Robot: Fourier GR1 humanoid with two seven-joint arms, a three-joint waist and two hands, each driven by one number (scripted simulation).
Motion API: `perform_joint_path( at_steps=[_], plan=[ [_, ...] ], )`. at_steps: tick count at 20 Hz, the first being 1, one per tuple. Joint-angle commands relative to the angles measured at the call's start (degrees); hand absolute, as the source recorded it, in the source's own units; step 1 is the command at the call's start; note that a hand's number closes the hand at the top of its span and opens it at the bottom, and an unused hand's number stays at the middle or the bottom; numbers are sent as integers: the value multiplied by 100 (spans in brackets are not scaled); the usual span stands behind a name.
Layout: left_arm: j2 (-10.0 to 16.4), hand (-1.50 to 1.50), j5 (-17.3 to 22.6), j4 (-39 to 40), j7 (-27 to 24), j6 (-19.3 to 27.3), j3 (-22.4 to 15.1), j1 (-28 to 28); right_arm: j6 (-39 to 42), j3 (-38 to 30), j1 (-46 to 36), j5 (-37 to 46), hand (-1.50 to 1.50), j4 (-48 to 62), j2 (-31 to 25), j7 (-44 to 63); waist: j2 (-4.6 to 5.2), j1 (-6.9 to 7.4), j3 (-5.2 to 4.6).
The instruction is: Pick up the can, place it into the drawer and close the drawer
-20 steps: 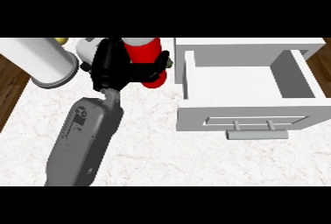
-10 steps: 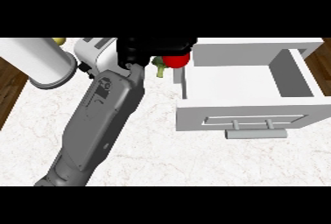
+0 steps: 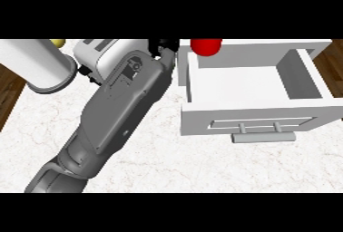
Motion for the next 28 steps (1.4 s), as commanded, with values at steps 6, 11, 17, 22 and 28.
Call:
perform_joint_path(
  at_steps=[6,11,17,22,28],
  plan=[
    [0,150,1026,1059,-446,437,-697,-774,-212,299,-299,368,-150,-199,99,224,24,-108,2],
    [0,150,1197,1801,-740,-52,-431,-1151,79,100,-36,170,-150,-147,138,-13,31,-99,3],
    [0,150,1926,1762,-673,659,-1419,-1326,-33,-4,-160,-159,-150,-282,-133,340,22,-209,5],
    [0,150,2259,2191,-812,476,-1623,-1291,-106,-74,-394,-212,-150,7,-290,371,48,-198,5],
    [0,-150,2475,2495,-1232,681,-2108,-1111,101,-51,-352,-64,-150,80,-167,156,81,-323,9]
  ],
)
